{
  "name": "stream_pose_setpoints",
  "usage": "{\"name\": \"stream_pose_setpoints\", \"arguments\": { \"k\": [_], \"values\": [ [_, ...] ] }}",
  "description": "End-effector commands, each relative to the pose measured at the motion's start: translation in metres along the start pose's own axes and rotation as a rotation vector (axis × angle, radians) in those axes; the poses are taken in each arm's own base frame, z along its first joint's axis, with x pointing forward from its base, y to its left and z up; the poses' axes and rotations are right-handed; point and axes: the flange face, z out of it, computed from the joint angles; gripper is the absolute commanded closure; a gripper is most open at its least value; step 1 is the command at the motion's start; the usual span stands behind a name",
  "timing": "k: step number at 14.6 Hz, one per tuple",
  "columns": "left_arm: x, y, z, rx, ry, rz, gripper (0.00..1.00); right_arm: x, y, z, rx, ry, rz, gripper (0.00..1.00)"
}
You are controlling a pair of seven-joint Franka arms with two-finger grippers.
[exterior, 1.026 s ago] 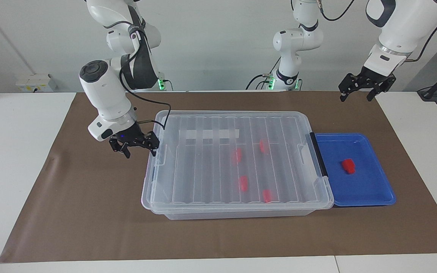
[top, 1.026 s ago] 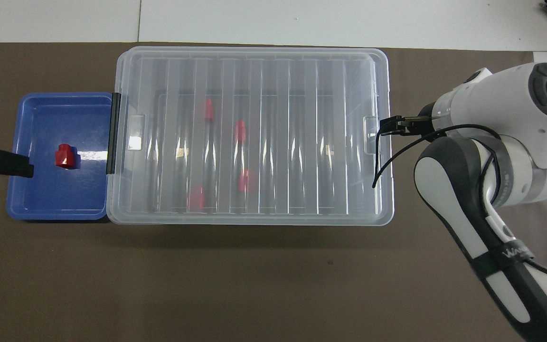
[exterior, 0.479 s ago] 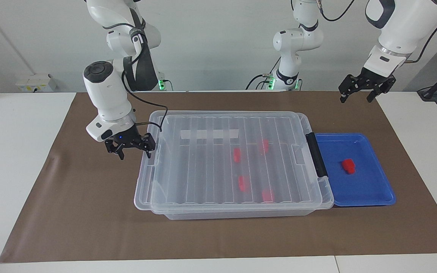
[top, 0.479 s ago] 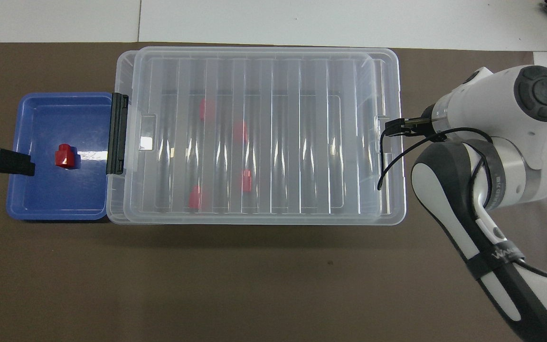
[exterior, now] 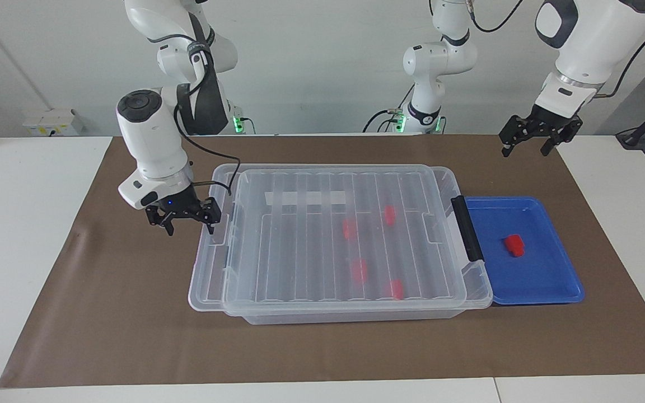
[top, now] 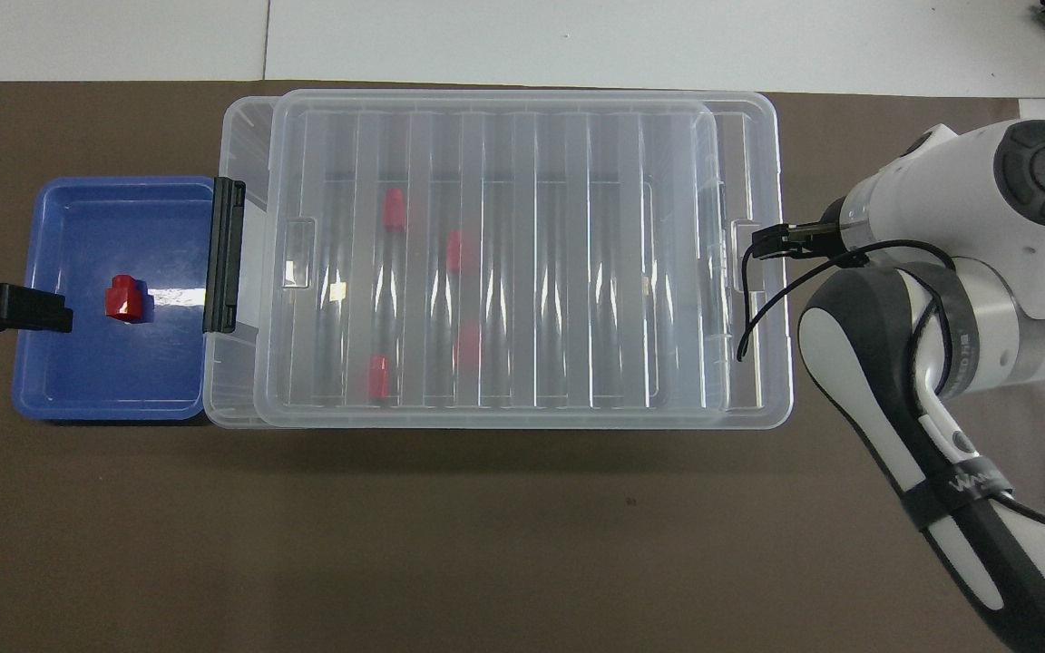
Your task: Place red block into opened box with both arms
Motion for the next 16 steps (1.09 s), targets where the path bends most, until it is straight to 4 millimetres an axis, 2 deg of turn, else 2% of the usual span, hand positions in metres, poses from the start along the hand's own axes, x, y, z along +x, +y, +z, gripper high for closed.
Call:
{"name": "stream_pose_setpoints", "arguments": {
  "k": [1, 3, 7, 8, 11, 13, 16],
  "values": [
    [-0.009, -0.004, 0.007, -0.01, 0.052, -0.017, 0.0, 0.004, 0.024, -0.003, -0.03, -0.009, -0.013, 0.0],
    [-0.007, -0.019, 0.016, -0.006, 0.073, -0.044, 0.0, 0.004, 0.039, -0.004, -0.033, -0.011, -0.038, 0.0],
    [-0.002, -0.023, 0.042, -0.003, 0.11, -0.051, 0.0, 0.005, 0.052, -0.003, -0.036, -0.013, -0.055, 0.0],
    [-0.002, -0.033, 0.051, 0.0, 0.118, -0.068, 0.0, 0.005, 0.057, -0.003, -0.037, -0.013, -0.049, 0.0],
    [0.006, -0.041, 0.076, 0.002, 0.13, -0.074, 0.0, 0.005, 0.07, -0.003, -0.039, -0.015, -0.078, 0.0],
    [0.011, -0.057, 0.093, 0.006, 0.121, -0.057, 0.0, 0.005, 0.082, -0.003, -0.041, -0.016, -0.091, 0.0],
    [0.019, -0.061, 0.134, 0.002, 0.117, -0.057, 0.0, 0.005, 0.093, -0.003, -0.043, -0.016, -0.091, 0.0]
  ]
}}
